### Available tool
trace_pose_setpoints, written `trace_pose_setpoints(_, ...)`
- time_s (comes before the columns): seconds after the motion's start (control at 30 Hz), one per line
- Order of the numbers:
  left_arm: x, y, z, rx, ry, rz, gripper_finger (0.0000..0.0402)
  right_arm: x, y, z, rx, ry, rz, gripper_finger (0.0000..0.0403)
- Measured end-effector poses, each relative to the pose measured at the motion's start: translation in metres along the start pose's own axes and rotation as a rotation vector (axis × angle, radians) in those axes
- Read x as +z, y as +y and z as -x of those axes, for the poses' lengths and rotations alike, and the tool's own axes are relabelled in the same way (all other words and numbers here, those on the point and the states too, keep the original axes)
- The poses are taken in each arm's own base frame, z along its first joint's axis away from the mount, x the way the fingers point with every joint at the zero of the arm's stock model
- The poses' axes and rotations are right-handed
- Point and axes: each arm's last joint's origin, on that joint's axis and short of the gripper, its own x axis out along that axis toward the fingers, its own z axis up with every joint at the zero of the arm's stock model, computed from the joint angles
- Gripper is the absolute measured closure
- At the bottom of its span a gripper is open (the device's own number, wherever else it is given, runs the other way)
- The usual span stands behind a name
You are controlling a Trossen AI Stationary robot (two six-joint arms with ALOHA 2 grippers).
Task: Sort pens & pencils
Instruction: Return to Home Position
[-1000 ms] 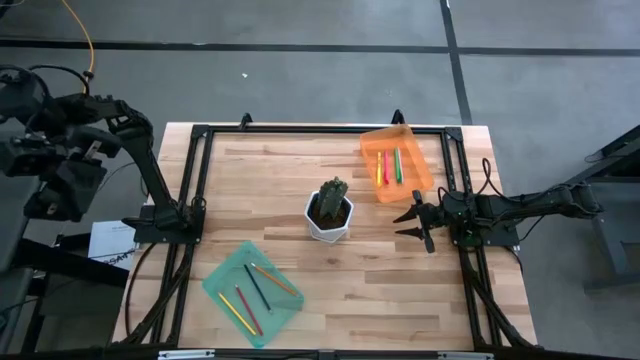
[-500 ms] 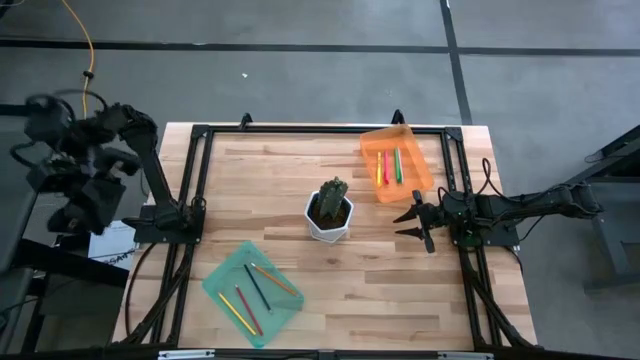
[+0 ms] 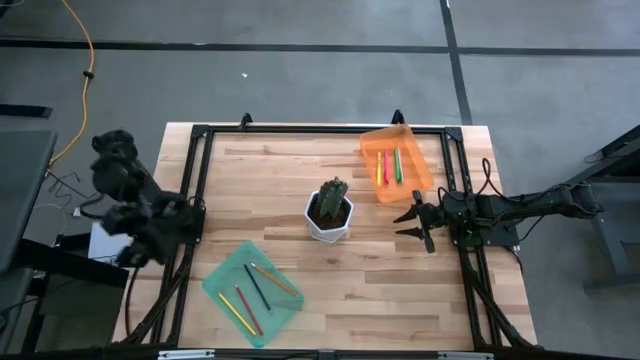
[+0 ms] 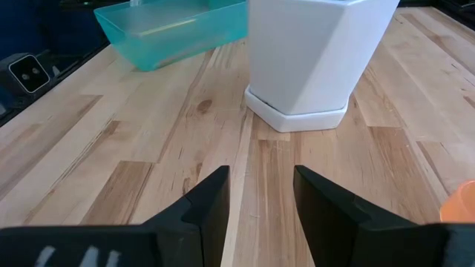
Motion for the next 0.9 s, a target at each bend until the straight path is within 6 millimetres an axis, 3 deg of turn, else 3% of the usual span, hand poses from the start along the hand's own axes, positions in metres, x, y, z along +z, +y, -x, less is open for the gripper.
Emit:
trace_pose_setpoints(0.67, -0.119, -0.025, 0.035, 0.296, 0.328, -0.018, 0.0323, 0.000, 0.000, 0.000, 0.000, 0.000, 0.000, 0.0261)
trace_pose_setpoints(0.9, -0.144, -0.030, 0.046, 0.366, 0.405, -0.039, 0.0323, 0.000, 0.000, 0.000, 0.000, 0.000, 0.000, 0.0261)
